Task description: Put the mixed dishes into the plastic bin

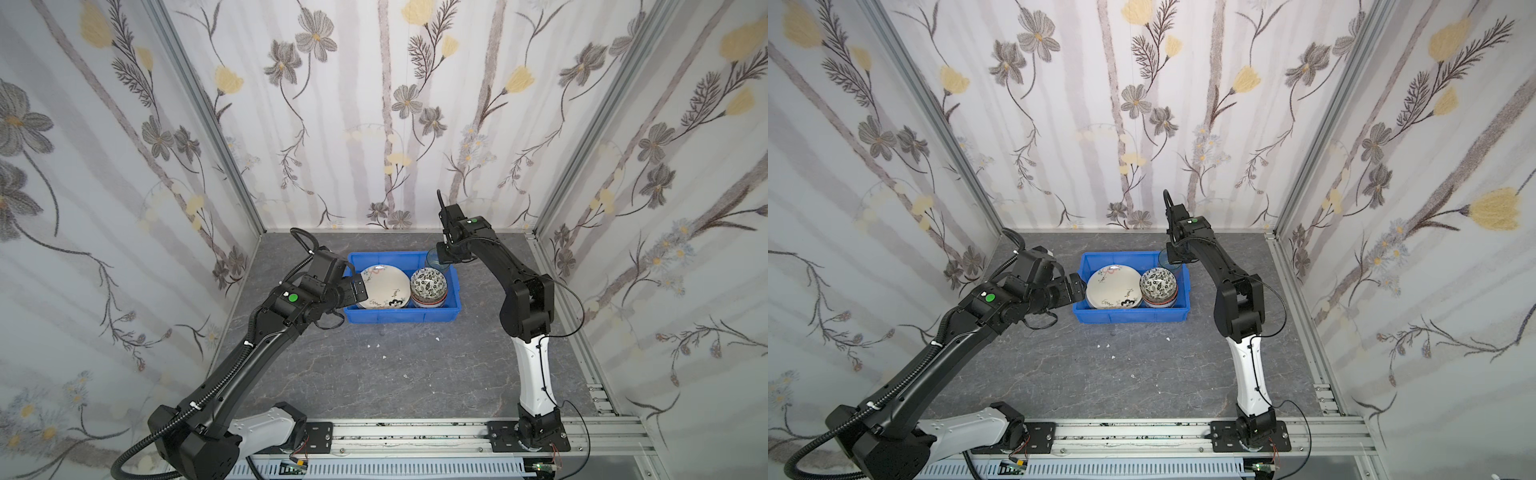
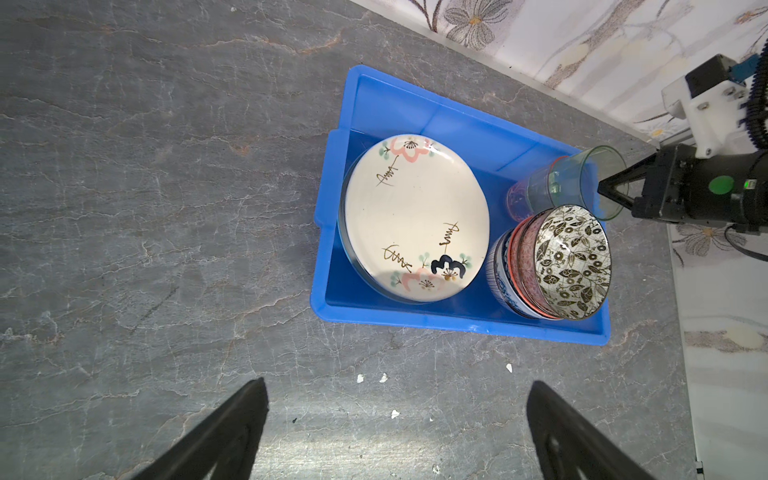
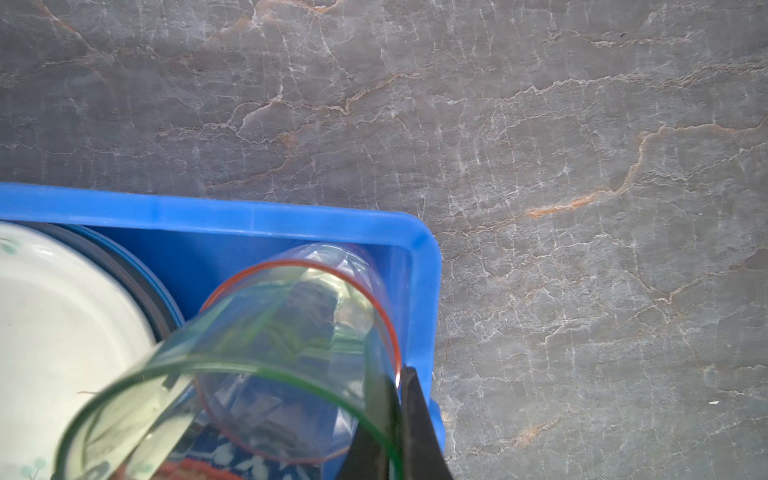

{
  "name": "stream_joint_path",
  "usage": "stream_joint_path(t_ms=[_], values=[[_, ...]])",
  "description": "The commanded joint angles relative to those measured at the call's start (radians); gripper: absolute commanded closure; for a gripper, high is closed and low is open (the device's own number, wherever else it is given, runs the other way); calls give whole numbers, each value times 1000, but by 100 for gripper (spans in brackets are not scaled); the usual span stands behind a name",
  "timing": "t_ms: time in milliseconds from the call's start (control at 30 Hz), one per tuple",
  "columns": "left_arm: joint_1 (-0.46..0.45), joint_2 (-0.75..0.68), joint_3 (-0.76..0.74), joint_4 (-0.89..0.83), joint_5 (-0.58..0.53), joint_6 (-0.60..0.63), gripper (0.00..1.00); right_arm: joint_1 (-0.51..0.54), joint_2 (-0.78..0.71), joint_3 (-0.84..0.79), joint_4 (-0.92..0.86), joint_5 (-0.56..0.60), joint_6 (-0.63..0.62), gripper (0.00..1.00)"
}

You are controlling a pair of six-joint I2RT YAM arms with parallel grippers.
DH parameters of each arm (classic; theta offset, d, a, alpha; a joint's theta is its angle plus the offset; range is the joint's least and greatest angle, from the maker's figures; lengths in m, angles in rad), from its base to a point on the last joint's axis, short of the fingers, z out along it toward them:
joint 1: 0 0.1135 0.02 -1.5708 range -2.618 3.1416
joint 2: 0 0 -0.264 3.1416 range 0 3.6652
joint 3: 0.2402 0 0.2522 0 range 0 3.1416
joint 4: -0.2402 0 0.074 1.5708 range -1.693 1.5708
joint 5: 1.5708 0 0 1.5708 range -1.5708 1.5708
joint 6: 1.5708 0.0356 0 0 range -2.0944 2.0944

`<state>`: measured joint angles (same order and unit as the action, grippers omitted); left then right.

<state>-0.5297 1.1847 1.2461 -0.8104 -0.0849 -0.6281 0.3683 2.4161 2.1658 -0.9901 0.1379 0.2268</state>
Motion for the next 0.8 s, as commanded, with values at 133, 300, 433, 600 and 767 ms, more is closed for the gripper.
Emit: stream_joint_path(t_ms=[133,300,433,600,767], values=[[32,10,-3,26,24,29,0,2,11,2,42,26,-3,92],[55,22,0,45,52,49,0,1,-21,2,44,13,3,76],[81,39,13,58,73,66,0,1,-80,2,42,4,8,66],[119,69,38,79,85,116,0,3,-189,-12,24,-17,16,59],[147,140,88,132,88,184,0,3,-345,-95,34,-30,22,51]])
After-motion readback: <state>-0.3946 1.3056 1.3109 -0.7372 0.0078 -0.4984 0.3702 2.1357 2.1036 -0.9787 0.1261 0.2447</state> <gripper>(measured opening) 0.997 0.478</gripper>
